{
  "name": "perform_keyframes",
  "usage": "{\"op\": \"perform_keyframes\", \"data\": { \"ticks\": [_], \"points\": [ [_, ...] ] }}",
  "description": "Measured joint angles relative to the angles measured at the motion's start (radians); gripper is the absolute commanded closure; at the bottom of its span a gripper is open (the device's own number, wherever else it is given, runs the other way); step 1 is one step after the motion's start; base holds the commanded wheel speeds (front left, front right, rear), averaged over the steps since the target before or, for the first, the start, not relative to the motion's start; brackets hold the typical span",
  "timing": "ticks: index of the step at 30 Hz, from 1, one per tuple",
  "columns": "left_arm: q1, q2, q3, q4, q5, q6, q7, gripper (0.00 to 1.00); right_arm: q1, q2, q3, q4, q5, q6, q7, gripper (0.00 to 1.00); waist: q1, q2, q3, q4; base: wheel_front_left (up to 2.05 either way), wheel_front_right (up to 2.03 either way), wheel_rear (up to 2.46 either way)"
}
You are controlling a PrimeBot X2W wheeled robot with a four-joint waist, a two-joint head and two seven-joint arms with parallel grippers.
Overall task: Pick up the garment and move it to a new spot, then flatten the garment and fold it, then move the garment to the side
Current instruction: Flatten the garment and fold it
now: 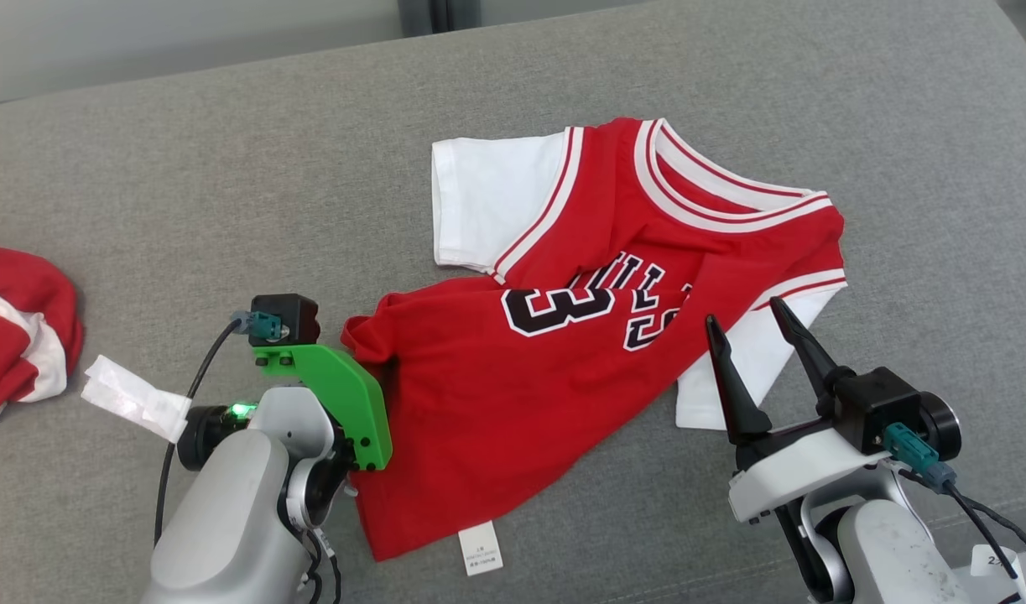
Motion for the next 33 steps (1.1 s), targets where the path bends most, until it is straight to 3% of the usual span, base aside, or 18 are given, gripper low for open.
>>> {"op": "perform_keyframes", "data": {
  "ticks": [1, 2, 8, 16, 25, 26, 27, 33],
  "points": [
    [-0.004, 0.0, -0.002, 0.002, -0.001, -0.009, -0.004, 0.72, 0.0, 0.001, 0.0, 0.0, 0.0, 0.0, 0.0, 0.0, 0.0, -0.0001, 0.003, -0.005, 0.0, 0.0, 0.0],
    [-0.011, 0.0, -0.004, 0.007, 0.0, -0.017, -0.019, 1.0, 0.0, 0.002, 0.0, 0.0, 0.0, 0.0, 0.0, 0.0, 0.0, 0.0, 0.007, -0.011, 0.0, 0.0, 0.0],
    [-0.057, 0.005, -0.029, 0.041, 0.05, -0.04, -0.141, 1.0, -0.005, 0.001, -0.002, 0.005, 0.004, 0.0, -0.007, 0.0, 0.0, 0.0, 0.023, -0.036, 0.0, 0.0, 0.0],
    [-0.215, 0.054, -0.013, 0.093, 0.146, -0.042, -0.401, 1.0, -0.014, -0.002, 0.001, -0.002, 0.006, 0.0, -0.009, 0.0, 0.0, -0.0001, 0.04, -0.049, 0.0, 0.0, 0.0],
    [-0.307, 0.097, 0.035, 0.241, 0.157, -0.002, -0.503, 1.0, -0.019, -0.003, -0.002, -0.011, 0.004, 0.0, -0.005, 0.0, 0.0, 0.0, 0.067, -0.044, 0.0, 0.0, 0.0],
    [-0.311, 0.097, 0.036, 0.255, 0.157, -0.002, -0.521, 0.38, -0.019, -0.003, -0.003, -0.011, 0.004, 0.0, -0.004, 0.0, 0.0, 0.0, 0.069, -0.041, 0.0, 0.0, 0.0],
    [-0.313, 0.097, 0.036, 0.267, 0.158, -0.002, -0.537, 0.0, -0.019, -0.003, -0.004, -0.011, 0.004, 0.0, -0.004, 0.0, 0.0, 0.0, 0.071, -0.038, 0.0, 0.0, 0.0],
    [-0.293, 0.078, 0.052, 0.328, 0.132, -0.003, -0.608, 0.0, -0.025, -0.002, -0.009, -0.01, 0.004, 0.0, -0.003, 0.0, 0.0, 0.0, 0.067, -0.021, 0.0, 0.0, 0.0]
  ]
}}
